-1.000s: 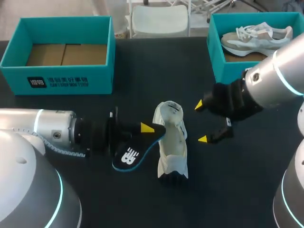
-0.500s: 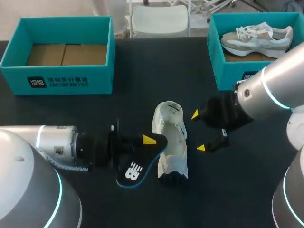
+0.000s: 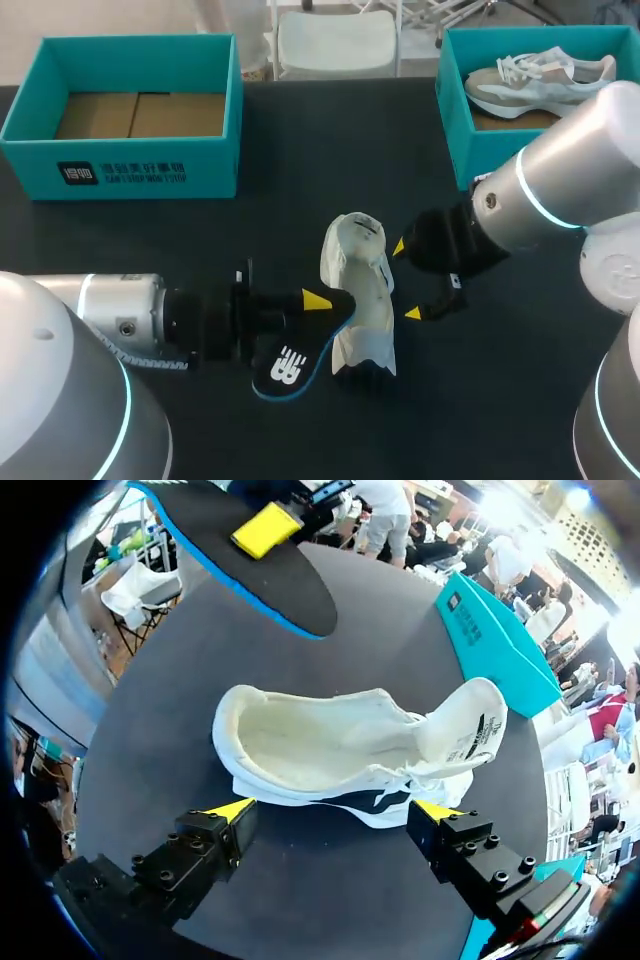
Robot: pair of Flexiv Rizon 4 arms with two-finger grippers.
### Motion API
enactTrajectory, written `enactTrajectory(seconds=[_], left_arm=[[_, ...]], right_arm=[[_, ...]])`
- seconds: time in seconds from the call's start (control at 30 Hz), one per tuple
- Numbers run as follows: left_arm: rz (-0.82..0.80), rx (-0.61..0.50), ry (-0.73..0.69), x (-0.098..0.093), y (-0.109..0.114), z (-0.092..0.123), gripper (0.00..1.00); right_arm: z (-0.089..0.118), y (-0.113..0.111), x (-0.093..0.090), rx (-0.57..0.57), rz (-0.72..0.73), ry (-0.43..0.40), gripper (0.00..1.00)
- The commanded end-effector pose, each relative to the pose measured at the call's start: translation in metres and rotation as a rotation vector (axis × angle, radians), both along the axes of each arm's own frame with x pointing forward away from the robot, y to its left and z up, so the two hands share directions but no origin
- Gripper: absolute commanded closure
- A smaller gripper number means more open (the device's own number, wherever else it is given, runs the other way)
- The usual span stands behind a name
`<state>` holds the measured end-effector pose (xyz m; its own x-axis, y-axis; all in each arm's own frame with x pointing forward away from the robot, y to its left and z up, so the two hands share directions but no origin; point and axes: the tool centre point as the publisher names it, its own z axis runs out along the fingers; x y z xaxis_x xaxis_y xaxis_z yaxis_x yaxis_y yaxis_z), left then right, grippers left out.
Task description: Take the shoe out of the shoebox, open the shoe tongue, remove and reinsert the insole, then place the shoe into the shoebox
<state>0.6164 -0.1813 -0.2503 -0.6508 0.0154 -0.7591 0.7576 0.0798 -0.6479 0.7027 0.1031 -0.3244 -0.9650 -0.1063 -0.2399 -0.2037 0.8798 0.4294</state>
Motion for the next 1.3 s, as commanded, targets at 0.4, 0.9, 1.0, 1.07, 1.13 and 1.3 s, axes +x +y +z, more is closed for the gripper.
enactTrajectory(seconds=[0.4,0.9,1.0,1.07,1.13,1.3], left_arm=[[-0.016,-0.022,0.005,0.01,-0.035,-0.009,1.0],[-0.004,-0.034,0.023,0.024,-0.048,-0.037,1.0],[0.005,-0.034,0.054,0.025,-0.05,-0.041,1.0],[0.004,-0.044,0.089,0.023,-0.051,-0.042,1.0],[0.005,-0.027,0.099,0.021,-0.052,-0.042,1.0],[-0.001,-0.026,0.106,0.023,-0.057,-0.048,1.0]], right_arm=[[-0.002,0.008,0.003,-0.012,-0.004,0.0,0.0],[-0.002,0.008,0.003,-0.012,-0.004,0.0,0.0],[-0.002,0.008,0.003,-0.012,-0.004,0.0,0.0],[-0.002,0.008,0.003,-0.012,-0.004,0.0,0.0],[-0.002,0.008,0.003,-0.012,-0.004,0.0,0.0],[-0.002,0.008,0.003,-0.012,-0.004,0.0,0.0]])
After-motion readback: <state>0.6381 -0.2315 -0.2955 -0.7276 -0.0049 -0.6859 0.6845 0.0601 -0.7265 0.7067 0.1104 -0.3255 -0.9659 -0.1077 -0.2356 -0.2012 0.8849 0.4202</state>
